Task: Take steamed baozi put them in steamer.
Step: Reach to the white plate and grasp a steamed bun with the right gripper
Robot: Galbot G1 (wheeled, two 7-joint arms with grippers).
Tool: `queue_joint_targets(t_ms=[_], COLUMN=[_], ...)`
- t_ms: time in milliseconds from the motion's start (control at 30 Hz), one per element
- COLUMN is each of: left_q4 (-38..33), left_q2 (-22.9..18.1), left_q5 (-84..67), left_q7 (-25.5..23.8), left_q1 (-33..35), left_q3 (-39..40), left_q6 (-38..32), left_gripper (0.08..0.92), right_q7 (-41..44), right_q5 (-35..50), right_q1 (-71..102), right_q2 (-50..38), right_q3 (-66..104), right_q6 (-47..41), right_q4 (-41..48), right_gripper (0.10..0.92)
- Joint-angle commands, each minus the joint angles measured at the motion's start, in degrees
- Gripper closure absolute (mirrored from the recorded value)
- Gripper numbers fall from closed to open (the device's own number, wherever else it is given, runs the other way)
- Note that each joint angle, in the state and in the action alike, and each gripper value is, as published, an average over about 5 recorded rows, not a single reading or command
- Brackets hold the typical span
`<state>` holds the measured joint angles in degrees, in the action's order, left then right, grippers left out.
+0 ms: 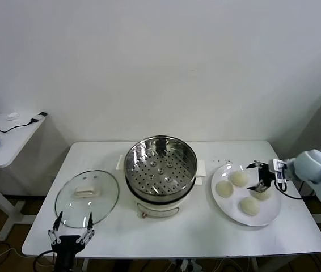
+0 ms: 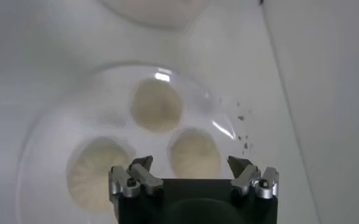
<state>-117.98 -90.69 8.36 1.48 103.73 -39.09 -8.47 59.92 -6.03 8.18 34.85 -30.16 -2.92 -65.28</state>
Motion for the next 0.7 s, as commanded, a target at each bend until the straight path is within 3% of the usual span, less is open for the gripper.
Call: queue_joint_targets(t_ms=[33,700], left_q4=[0.5,1.3], left_q2=[0.0,0.9], left_q5=[0.0,0.3], left_q7=[0.1,0.0], left_q1=[-0.2,-2.0], left_q3=[0.0,-0.9], left_q6=[0.4,2.2], left_gripper=[0.177,0.177], right_q7=[8.3,6.7], right_q5=[-4.3,-8.7], right_q1=[-20.9,-10.5], right_q2=[7.8,21.1], right_q3=[-21.4,-12.0], right_q6=[2.5,4.0], right_q4=[15.7,27.8], right_gripper=[0.203,0.203])
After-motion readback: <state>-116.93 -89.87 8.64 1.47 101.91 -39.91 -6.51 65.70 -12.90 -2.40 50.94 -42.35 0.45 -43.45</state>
